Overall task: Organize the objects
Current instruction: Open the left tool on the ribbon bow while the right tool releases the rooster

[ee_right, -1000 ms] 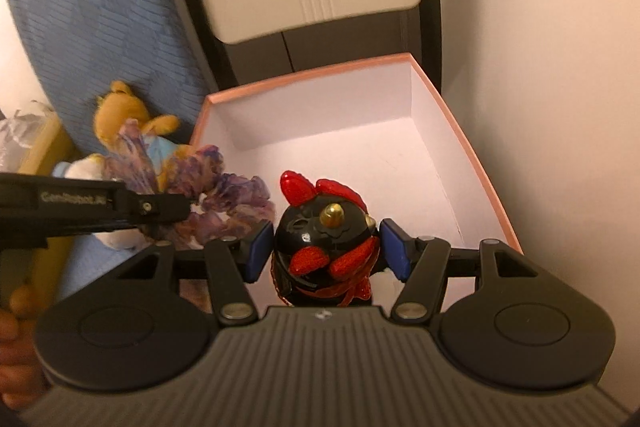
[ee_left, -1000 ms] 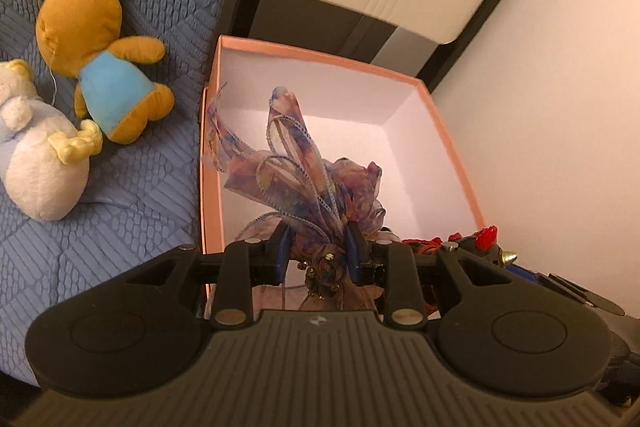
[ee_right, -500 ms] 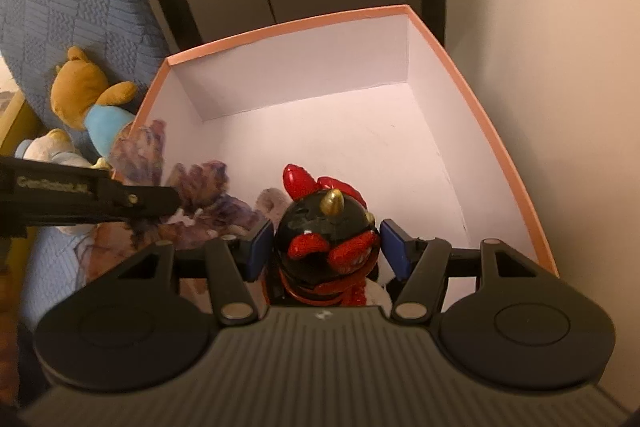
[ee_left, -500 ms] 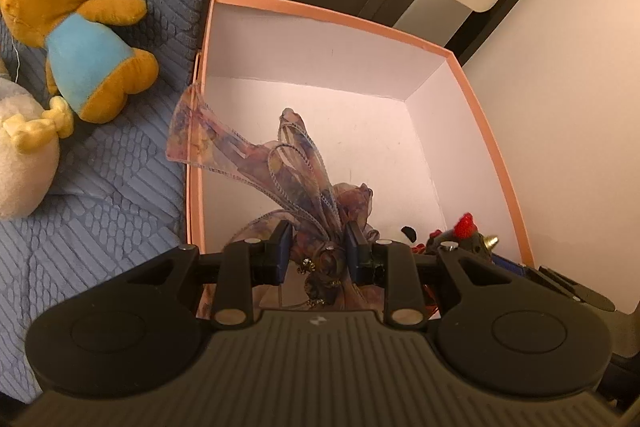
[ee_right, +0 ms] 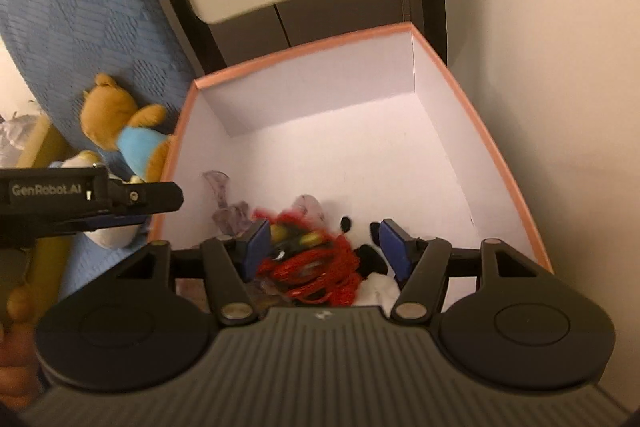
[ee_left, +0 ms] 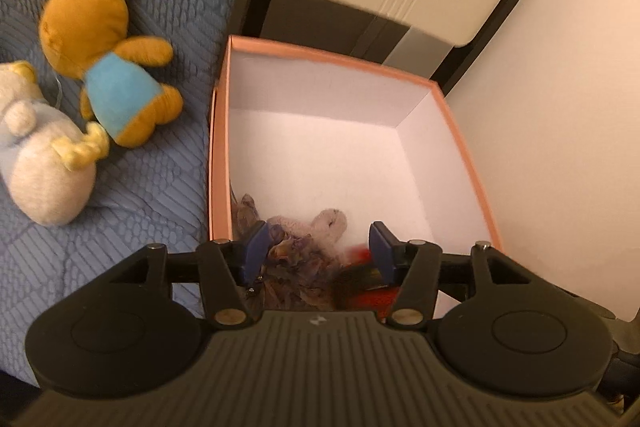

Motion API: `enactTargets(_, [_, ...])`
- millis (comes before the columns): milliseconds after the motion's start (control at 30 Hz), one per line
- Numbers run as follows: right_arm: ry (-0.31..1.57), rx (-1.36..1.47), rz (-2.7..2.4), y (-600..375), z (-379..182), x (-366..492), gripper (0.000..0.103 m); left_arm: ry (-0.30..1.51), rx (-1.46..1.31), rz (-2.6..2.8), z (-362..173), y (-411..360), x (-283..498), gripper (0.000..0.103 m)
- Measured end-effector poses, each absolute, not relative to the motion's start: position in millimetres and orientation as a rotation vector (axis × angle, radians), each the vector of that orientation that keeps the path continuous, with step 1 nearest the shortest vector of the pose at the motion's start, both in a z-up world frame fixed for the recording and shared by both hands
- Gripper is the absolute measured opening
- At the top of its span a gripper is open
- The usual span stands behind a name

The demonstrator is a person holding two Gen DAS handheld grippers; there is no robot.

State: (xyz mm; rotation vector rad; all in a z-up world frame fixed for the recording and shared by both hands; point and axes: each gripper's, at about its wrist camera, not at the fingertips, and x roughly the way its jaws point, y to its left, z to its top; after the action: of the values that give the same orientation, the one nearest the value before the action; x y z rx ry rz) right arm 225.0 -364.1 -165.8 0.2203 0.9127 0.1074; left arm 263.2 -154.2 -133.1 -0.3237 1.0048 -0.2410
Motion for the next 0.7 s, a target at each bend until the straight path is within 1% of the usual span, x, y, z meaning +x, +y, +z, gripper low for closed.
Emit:
enactTargets(400, [0.752, 0.222, 0.147, -334.8, -92.6, 164.1, 0.063, 0.841, -0.299, -0.280, -59.2, -127.0, 196.3, 0.062])
enactTargets(700, [0.672, 0.189, 0.218, -303.2, -55.5, 117.3, 0.063, 0.761, -0.313, -0.264, -27.9, -92.3, 141.8, 0.062])
